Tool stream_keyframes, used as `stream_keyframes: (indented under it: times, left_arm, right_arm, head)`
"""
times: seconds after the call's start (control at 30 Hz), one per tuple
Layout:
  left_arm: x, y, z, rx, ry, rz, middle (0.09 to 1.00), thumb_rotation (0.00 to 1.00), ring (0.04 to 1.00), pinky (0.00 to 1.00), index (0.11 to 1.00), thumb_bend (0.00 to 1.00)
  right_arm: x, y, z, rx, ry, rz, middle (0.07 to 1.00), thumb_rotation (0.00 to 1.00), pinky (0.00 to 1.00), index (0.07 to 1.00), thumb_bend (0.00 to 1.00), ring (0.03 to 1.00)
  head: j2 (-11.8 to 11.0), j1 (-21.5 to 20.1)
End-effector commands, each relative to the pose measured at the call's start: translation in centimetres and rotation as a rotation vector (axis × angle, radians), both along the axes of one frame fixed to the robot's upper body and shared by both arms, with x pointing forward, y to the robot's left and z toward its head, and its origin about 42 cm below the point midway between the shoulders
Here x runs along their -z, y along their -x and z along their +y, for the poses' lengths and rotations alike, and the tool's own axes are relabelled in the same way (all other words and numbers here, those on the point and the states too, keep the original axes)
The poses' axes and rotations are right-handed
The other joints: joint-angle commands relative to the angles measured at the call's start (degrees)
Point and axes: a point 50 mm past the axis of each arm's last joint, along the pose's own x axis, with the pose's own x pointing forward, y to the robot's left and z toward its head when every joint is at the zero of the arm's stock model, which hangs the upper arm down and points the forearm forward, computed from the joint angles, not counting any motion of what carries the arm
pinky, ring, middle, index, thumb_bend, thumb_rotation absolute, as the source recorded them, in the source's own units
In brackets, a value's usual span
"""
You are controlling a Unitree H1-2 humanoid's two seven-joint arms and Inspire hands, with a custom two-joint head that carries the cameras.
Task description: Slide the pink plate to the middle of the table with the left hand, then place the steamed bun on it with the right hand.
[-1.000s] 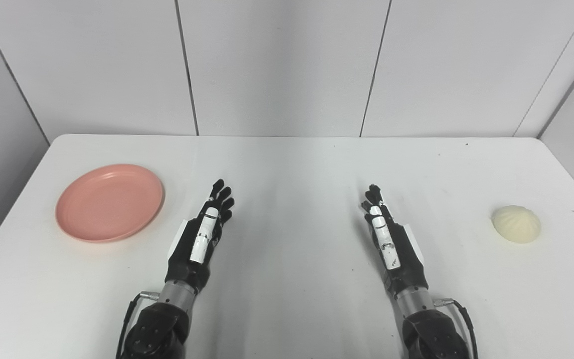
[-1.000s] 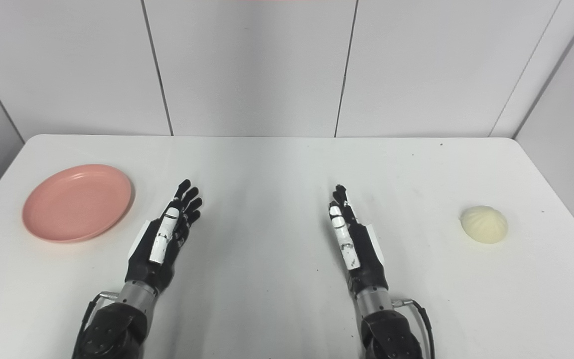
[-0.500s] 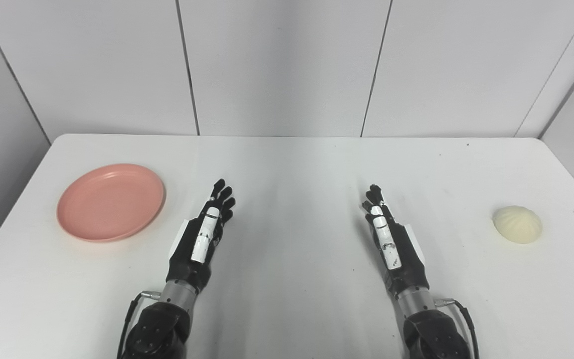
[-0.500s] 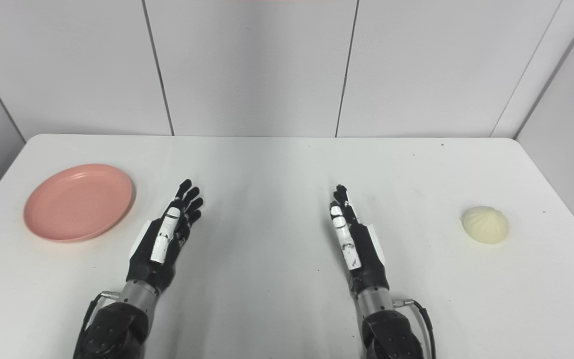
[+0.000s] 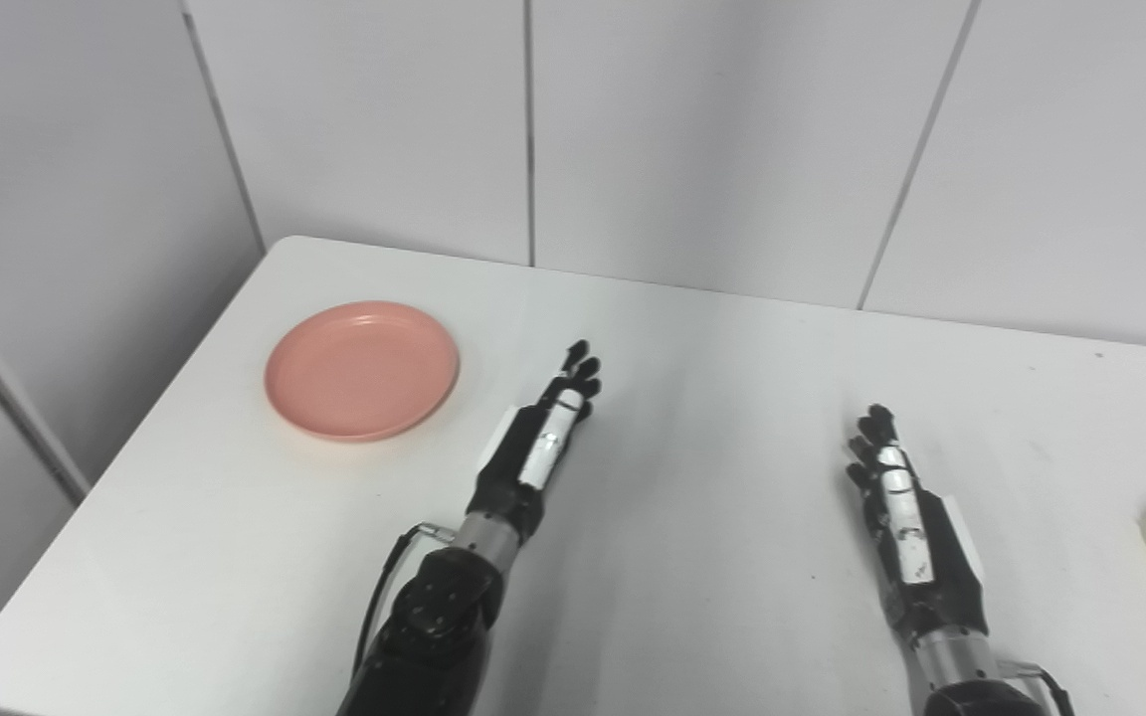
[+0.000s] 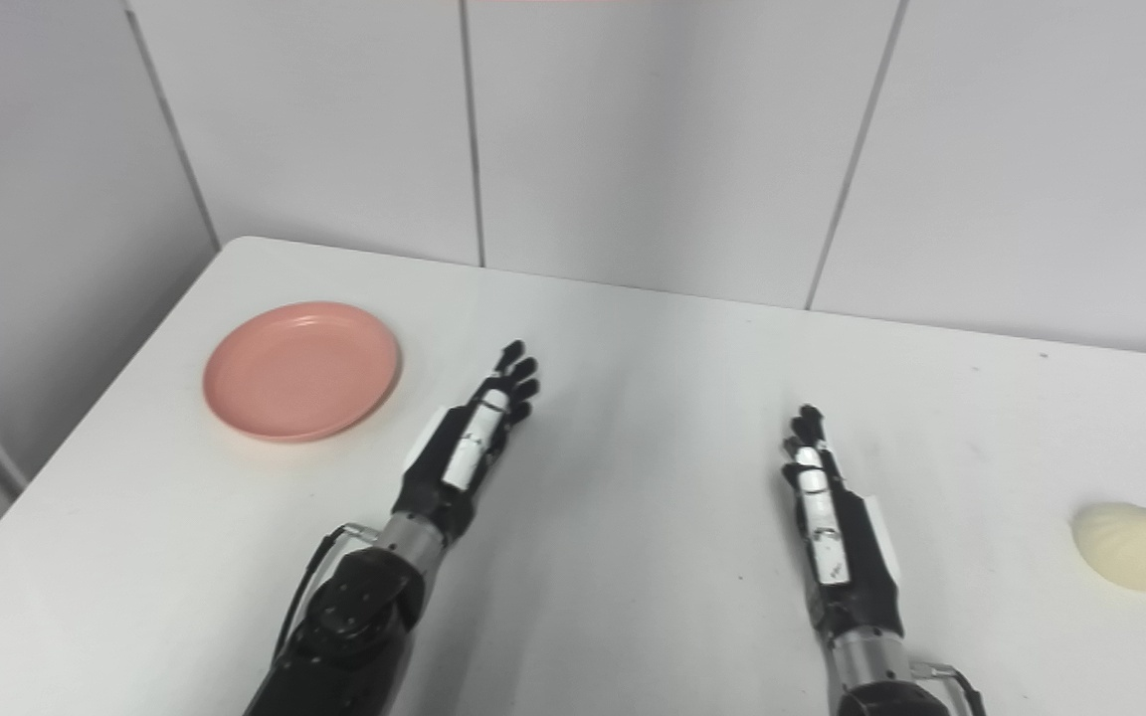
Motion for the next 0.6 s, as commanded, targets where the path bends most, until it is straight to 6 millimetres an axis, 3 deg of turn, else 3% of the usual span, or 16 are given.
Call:
stream_keyframes:
  times: [0.0, 0.57]
  left_arm:
    - [5.18, 2.78, -0.47, -0.002, -0.004, 0.158, 0.985, 1.00, 0.975, 0.98, 0.997, 0.38]
    - [5.08, 2.61, -0.40, -0.008, 0.001, 0.149, 0.985, 1.00, 0.973, 0.97, 0.997, 0.38]
  right_arm:
    - [0.50, 0.18, -0.84, 0.010, -0.003, -0.024, 1.000, 1.00, 1.00, 1.000, 0.17, 1.000]
    - [-0.01, 0.15, -0.37, 0.008, 0.004, -0.023, 1.000, 1.00, 1.00, 1.000, 0.14, 1.000]
  head:
    - [-0.10, 0.14]
    - [0.12, -0.90]
